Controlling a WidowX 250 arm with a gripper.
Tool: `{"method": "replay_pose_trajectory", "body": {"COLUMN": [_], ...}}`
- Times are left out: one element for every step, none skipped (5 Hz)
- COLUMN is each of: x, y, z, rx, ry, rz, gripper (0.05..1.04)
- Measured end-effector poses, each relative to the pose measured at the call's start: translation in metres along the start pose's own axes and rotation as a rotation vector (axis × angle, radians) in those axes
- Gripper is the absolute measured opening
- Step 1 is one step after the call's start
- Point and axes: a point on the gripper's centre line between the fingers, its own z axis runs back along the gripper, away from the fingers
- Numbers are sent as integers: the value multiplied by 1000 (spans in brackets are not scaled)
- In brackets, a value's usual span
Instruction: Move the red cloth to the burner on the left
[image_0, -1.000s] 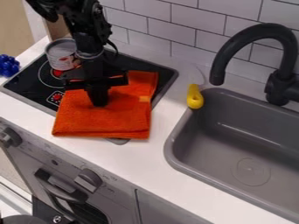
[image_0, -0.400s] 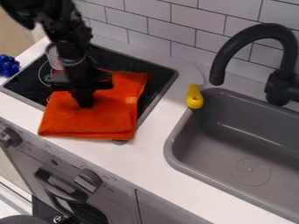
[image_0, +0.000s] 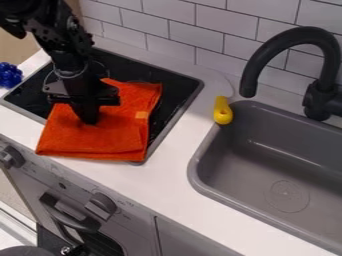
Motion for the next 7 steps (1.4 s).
{"method": "replay_pose_trajectory", "body": {"x": [0, 0, -4, -9, -3, 2, 4], "y": [4, 7, 39, 60, 52, 50, 48], "z": [0, 0, 0, 2, 6, 17, 17], "rx": [4, 21, 54, 55, 39, 16, 17], "ry": [-9, 5, 58, 83, 80, 80, 73], "rz": [0, -57, -48, 71, 103, 111, 129], "gripper": [52, 52, 72, 214, 448, 738, 977]}}
